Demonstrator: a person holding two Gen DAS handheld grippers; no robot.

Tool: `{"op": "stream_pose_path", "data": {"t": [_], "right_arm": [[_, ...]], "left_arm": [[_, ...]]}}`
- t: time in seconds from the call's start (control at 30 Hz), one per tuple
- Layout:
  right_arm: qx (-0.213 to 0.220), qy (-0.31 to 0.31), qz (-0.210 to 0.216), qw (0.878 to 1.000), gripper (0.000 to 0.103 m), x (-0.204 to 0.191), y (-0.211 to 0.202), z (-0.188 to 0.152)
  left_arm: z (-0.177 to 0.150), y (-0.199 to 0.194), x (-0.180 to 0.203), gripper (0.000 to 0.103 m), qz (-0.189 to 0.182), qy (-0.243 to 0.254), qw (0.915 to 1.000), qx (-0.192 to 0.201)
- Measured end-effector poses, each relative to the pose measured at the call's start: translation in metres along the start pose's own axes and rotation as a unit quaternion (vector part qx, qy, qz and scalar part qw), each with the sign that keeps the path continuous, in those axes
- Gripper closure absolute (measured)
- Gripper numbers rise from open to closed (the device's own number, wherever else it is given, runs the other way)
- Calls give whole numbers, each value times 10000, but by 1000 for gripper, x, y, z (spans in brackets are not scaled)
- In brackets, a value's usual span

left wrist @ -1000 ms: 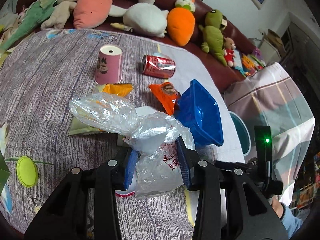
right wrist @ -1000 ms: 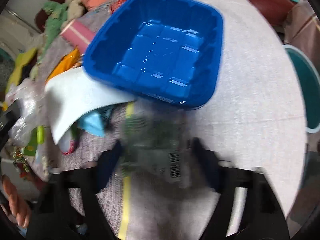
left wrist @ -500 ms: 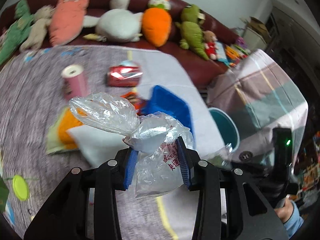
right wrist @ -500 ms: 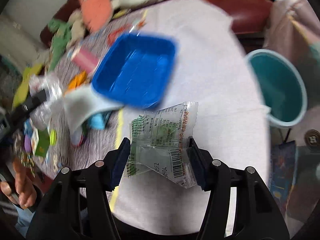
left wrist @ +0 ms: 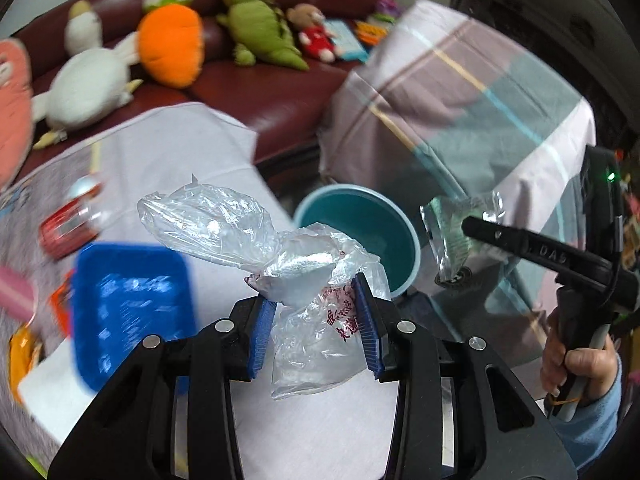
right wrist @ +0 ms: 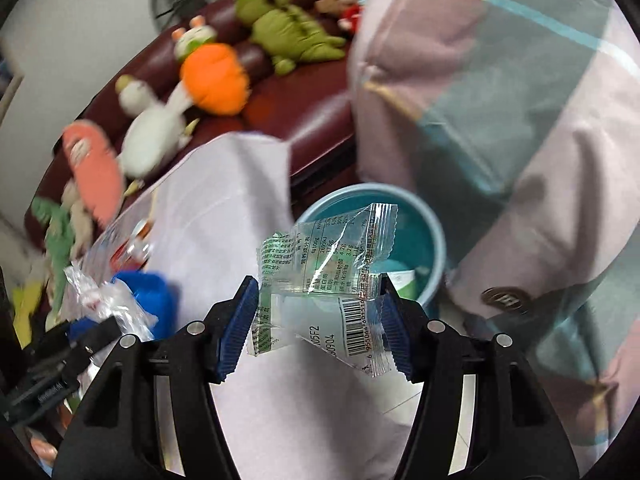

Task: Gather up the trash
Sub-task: 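Carry bag and wrapper over the teal bin and open both tools to drop them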

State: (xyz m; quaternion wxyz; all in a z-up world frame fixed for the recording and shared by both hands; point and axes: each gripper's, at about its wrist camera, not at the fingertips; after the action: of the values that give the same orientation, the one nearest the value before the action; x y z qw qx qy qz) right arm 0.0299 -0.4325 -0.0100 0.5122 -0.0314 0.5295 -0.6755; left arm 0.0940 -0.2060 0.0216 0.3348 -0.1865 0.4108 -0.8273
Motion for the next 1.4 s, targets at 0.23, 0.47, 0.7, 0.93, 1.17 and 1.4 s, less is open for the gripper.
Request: {"op": "stream_pose_path", "data": {"t": [0.23,0.47,0.7,0.93,1.17,1.4], "right_arm": [[46,269,-181,9995,45,31,21,31],[8,372,-311,9988,45,46,42,49],[-115,360,-399,9985,44,50,58,52],[-201,293,-447,9984,44,47,68,51],[-317,174,-498,9981,38,37,75,48],[-456,165,-581,9971,28,27,77,44]], "left_arm": [[38,81,21,63,-148,267,9984,-486],[53,132,29,59,-253,300,9959,-812],[53,155,31,28,-141,267,9951,-941],[44,150,23,21,-153,127,9953,-946],[30,138,12,19,-193,-45,9955,-929],[19,121,-1,16,-220,-227,9960,-838]]}}
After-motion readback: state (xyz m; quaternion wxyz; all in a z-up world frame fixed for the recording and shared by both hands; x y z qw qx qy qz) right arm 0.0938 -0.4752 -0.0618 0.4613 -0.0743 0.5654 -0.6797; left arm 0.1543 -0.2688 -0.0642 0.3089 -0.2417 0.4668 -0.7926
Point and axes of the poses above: each gripper's, at about its wrist camera, not at the fingertips, and y roughly the way its jaws point, x to its right, z to its top, and after that the axes turned 14 degrees about y, right-handed
